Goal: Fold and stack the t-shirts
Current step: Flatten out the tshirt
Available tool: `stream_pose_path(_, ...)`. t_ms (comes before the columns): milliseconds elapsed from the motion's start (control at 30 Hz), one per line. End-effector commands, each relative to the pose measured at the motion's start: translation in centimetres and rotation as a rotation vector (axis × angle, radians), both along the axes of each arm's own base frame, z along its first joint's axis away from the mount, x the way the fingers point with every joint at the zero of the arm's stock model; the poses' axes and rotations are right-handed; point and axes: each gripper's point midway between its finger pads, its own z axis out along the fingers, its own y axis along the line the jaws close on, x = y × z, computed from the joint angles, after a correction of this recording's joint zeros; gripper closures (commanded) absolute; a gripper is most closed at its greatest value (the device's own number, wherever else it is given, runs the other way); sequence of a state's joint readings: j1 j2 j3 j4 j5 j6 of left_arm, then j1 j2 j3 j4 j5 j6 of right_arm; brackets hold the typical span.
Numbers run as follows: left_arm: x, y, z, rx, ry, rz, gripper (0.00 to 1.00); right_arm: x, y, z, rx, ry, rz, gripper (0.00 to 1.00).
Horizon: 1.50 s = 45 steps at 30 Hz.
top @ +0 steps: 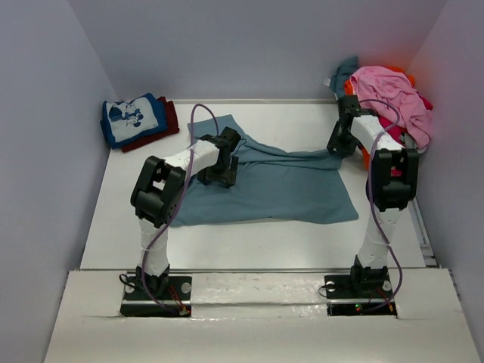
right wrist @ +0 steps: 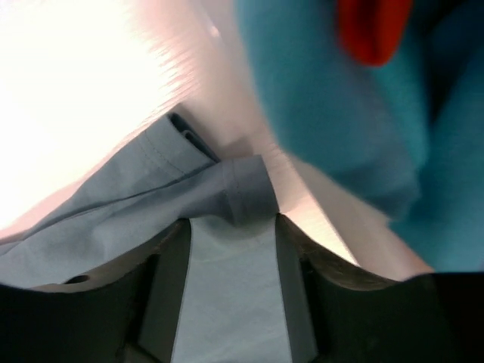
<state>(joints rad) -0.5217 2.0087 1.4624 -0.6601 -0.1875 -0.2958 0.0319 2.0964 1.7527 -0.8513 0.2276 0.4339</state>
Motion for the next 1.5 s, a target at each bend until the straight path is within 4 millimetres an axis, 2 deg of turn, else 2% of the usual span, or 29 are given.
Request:
stream_pose_path(0,-0.7,0.0,1.2,-0.003,0.011,-0.025,0.12,1.0,-2.6,2.9,-0.067,-0.11,-0.044,0.6)
stream_pose_path(67,-0.7,0.0,1.2,-0.004,0.01,-0.025,0.12,1.0,-2.6,3.0,-0.064,-0.113,-0.04,0.72)
stream_pose_path(200,-0.7,0.1,1.1,-0.002,0.01,-0.023,0.12,1.1,-2.2,2.5,-0.045,-0.097,-0.03,0.89)
stream_pose_path(267,-0.8,0.1,1.1,-0.002,0.01,-0.023,0.12,1.0,-2.2,2.3,-0.042,-0.088,-0.029,0.89)
stream_pose_path(300,-0.8,0.1,1.1,-0.002,0.01,-0.024,0.12,1.0,-2.2,2.3,-0.044,-0.088,-0.03,0.88)
stream_pose_path(400,-0.9,0.2,1.0,-0.002,0.012,-0.025,0.12,0.7,-2.2,2.5,-0.046,-0.073,-0.025,0.71)
stream_pose_path(433,-0.9,0.1,1.1,-0.004,0.01,-0.025,0.12,0.7,-2.1,2.5,-0.039,-0.073,-0.022,0.63)
stream_pose_path(467,-1.0,0.2,1.0,-0.004,0.013,-0.025,0.12,0.6,-1.9,2.5,-0.033,-0.072,-0.016,0.47)
stream_pose_path(500,-1.0,0.1,1.0,-0.006,0.012,-0.025,0.12,0.4,-1.9,2.3,-0.029,-0.064,-0.018,0.41)
stream_pose_path(567,-0.9,0.1,1.1,-0.007,0.01,-0.025,0.12,0.2,-1.8,2.0,-0.027,-0.054,-0.015,0.36)
stream_pose_path(833,-0.8,0.1,1.3,-0.004,0.006,-0.026,0.12,0.4,-2.0,0.3,-0.037,-0.04,-0.024,0.38)
stream_pose_path(1033,-0.9,0.3,1.3,-0.001,0.005,-0.024,0.12,-0.4,-1.8,-3.0,-0.022,0.035,-0.032,0.39)
stream_pose_path(1233,-1.1,0.3,1.2,-0.001,0.008,-0.024,0.12,-0.6,-1.7,-4.3,-0.016,0.053,-0.037,0.4)
stream_pose_path(1400,-1.0,0.3,1.2,-0.003,0.005,-0.024,0.12,-0.5,-1.7,-4.5,-0.02,0.059,-0.034,0.41)
stream_pose_path(1467,-1.1,0.3,1.2,0.0,0.007,-0.024,0.12,-0.6,-1.8,-4.7,-0.023,0.068,-0.035,0.53)
